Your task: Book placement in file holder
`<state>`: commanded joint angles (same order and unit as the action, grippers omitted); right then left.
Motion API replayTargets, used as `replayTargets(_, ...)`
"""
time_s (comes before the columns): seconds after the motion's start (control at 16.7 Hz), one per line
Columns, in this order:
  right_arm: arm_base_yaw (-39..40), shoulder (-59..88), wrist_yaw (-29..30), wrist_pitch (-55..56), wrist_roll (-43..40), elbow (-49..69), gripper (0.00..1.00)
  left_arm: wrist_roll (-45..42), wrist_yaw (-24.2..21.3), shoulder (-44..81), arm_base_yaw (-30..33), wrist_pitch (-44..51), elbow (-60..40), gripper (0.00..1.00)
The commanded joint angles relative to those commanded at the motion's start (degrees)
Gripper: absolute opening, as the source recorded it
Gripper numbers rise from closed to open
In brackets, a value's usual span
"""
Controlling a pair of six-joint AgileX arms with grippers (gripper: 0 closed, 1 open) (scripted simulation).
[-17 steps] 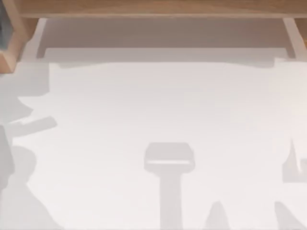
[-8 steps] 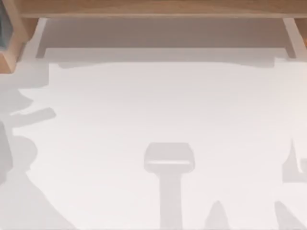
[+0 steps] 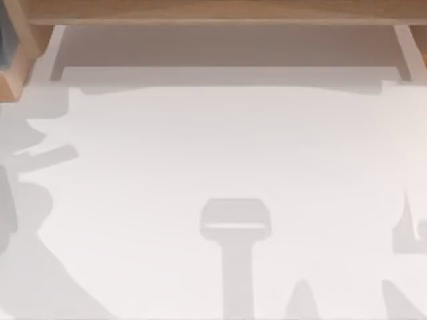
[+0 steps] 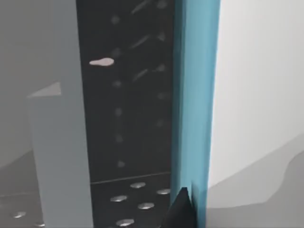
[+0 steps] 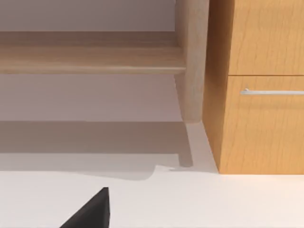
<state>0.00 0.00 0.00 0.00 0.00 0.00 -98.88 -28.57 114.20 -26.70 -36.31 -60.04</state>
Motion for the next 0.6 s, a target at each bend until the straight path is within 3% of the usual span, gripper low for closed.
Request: replayTargets(0.6, 0.0, 0.0, 0.0, 0.0, 0.0, 0.0, 1.00, 0.0, 0.0, 0.0, 0.0, 0.0, 0.0, 0.90)
